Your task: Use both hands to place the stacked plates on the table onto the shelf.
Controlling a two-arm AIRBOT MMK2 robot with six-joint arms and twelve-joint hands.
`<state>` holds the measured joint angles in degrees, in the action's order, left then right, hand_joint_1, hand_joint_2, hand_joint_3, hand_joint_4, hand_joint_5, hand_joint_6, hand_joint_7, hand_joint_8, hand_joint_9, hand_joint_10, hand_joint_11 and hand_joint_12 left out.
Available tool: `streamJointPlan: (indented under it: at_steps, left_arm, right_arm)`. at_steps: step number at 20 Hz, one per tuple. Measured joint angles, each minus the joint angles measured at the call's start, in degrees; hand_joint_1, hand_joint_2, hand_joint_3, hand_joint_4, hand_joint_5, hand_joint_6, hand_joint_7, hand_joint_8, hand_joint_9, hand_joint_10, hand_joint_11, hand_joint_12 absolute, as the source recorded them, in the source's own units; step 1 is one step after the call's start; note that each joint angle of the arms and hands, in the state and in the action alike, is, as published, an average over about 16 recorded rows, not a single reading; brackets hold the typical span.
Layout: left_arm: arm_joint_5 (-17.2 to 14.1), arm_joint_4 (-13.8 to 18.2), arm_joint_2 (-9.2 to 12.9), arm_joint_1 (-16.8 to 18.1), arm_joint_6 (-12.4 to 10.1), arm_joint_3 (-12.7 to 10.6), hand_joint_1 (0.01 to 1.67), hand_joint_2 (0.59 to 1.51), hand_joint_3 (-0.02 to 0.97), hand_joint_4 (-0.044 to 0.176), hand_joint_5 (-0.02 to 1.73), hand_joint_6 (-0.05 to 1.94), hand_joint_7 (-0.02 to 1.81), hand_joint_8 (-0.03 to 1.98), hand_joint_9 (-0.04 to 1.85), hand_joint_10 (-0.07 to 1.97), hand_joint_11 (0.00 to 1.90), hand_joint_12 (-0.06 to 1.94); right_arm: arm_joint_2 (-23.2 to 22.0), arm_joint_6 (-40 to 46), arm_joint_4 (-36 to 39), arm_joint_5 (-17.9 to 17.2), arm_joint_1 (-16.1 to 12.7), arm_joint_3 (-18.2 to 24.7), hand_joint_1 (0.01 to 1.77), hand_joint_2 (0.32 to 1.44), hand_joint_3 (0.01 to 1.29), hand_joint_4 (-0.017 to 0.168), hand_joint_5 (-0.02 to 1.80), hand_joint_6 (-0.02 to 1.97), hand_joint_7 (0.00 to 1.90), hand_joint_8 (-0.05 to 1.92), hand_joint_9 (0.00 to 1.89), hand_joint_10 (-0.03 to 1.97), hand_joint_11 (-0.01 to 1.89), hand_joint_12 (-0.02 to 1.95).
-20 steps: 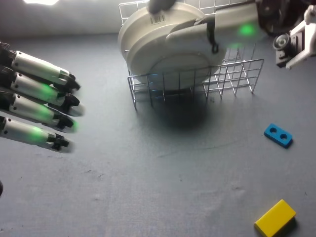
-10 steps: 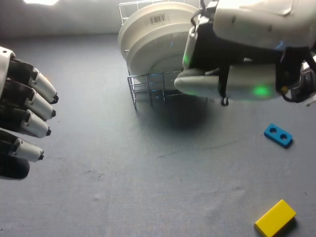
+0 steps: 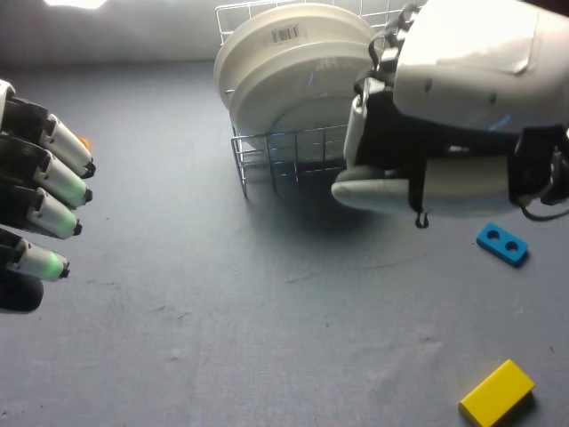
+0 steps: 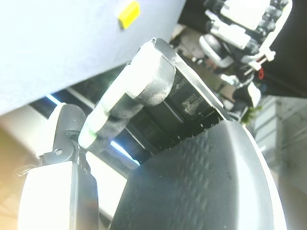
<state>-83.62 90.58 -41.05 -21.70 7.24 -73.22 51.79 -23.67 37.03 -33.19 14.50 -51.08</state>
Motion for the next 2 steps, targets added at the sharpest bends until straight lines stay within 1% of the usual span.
streamJointPlan:
  at_steps: [2]
  left_arm:
    - [-0.07,0.14,-0.02,0.03,0.0,-0.22,0.8,1.239,-0.012,0.162,1.34,1.94,1.37,1.91,1.31,1.91,1.34,1.94]
  right_arm:
    - [-0.08,0.0,0.32,-0.03,0.27,0.02,0.47,1.4,0.01,0.151,1.43,1.92,1.5,1.91,1.59,1.93,1.77,1.91]
